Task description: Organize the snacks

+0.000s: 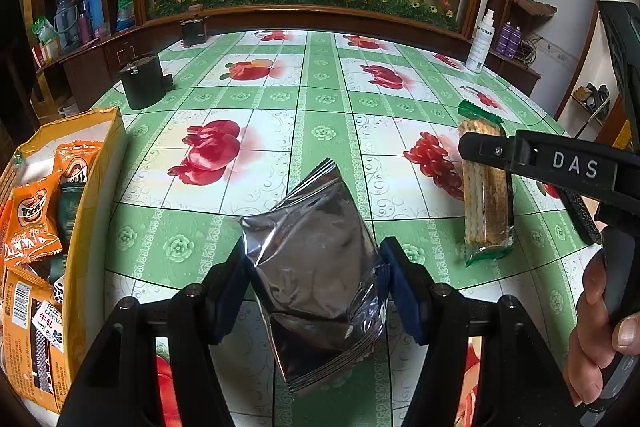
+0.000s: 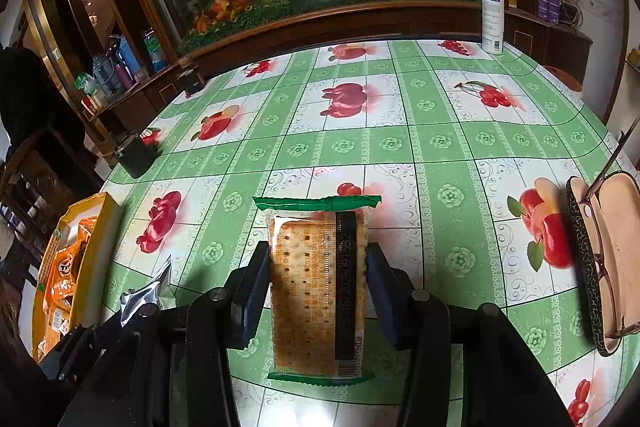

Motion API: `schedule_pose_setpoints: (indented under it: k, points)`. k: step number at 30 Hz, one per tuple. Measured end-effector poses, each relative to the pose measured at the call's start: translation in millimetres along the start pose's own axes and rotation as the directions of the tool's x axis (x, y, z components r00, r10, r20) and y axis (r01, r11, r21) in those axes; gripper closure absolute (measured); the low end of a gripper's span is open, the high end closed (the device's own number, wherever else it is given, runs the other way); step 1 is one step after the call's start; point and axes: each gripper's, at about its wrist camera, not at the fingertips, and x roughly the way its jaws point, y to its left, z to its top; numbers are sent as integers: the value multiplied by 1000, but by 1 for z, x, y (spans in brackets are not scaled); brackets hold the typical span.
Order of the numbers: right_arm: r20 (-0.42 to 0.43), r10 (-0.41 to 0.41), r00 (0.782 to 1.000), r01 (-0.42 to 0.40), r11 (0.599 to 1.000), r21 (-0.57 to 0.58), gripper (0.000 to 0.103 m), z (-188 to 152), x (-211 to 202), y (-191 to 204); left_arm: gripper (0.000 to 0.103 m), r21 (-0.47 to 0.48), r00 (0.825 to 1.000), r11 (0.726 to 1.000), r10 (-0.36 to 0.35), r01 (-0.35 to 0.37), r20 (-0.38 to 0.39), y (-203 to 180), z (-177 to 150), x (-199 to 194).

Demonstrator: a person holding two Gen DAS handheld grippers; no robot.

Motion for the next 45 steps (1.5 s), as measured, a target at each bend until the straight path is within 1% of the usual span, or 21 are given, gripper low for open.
schedule_pose_setpoints:
  k: [6, 9, 11, 14, 18, 20, 23, 24, 25, 28, 31, 34, 36, 39, 42, 45]
  points:
    - [1, 2, 1000, -2, 1000, -3, 52, 0, 0, 1, 40, 1, 1000, 1000, -1, 1, 6, -1, 1, -1]
    - [6, 4, 1000, -4, 1000, -4, 52, 0, -2, 3, 40, 10, 1000, 1000, 10, -10, 26, -3, 3, -7]
    - [27, 18, 999, -18, 1000, -4, 52, 0, -8, 4, 40, 0, 999, 1000, 0, 0, 44, 0, 3, -15]
    - [83, 43, 996, -42, 999, -15, 52, 3, -21, 9, 40, -24, 998, 1000, -19, 20, 66, 10, -1, -30]
    - [117, 93, 989, -90, 995, -37, 52, 4, -30, 22, 40, -45, 995, 998, -40, 44, 90, 27, -7, -56]
    - [122, 123, 985, -117, 991, -62, 52, 2, -34, 36, 40, -62, 991, 997, -45, 53, 124, 43, -10, -78]
    - [113, 192, 975, -180, 977, -110, 52, -2, -40, 66, 39, -94, 985, 995, -16, 33, 174, 73, -15, -108]
    - [108, 212, 971, -198, 972, -128, 52, -4, -41, 76, 39, -105, 983, 994, -2, 22, 185, 81, -17, -116]
    - [97, 239, 966, -223, 963, -149, 52, -6, -42, 90, 39, -126, 980, 992, 26, -1, 198, 96, -19, -125]
    - [52, 313, 948, -298, 935, -190, 52, -12, -38, 129, 39, -186, 974, 981, 92, -53, 206, 130, -26, -136]
    - [11, 363, 932, -351, 908, -230, 52, -17, -33, 170, 39, -243, 967, 963, 169, -120, 191, 161, -32, -134]
    - [-22, 393, 919, -384, 884, -266, 52, -20, -27, 208, 39, -271, 964, 949, 211, -162, 162, 182, -35, -123]
    - [-40, 400, 915, -395, 877, -273, 52, -22, -20, 227, 39, -276, 965, 945, 220, -174, 144, 190, -39, -116]
    - [-74, 411, 909, -415, 865, -282, 52, -24, -5, 257, 39, -275, 964, 944, 227, -183, 137, 198, -44, -114]
    - [-97, 395, 914, -406, 868, -285, 52, -24, 13, 277, 39, -269, 961, 944, 237, -193, 140, 201, -48, -112]
    - [-128, 397, 909, -417, 867, -272, 52, -24, 28, 288, 39, -264, 962, 944, 241, -200, 132, 204, -55, -109]
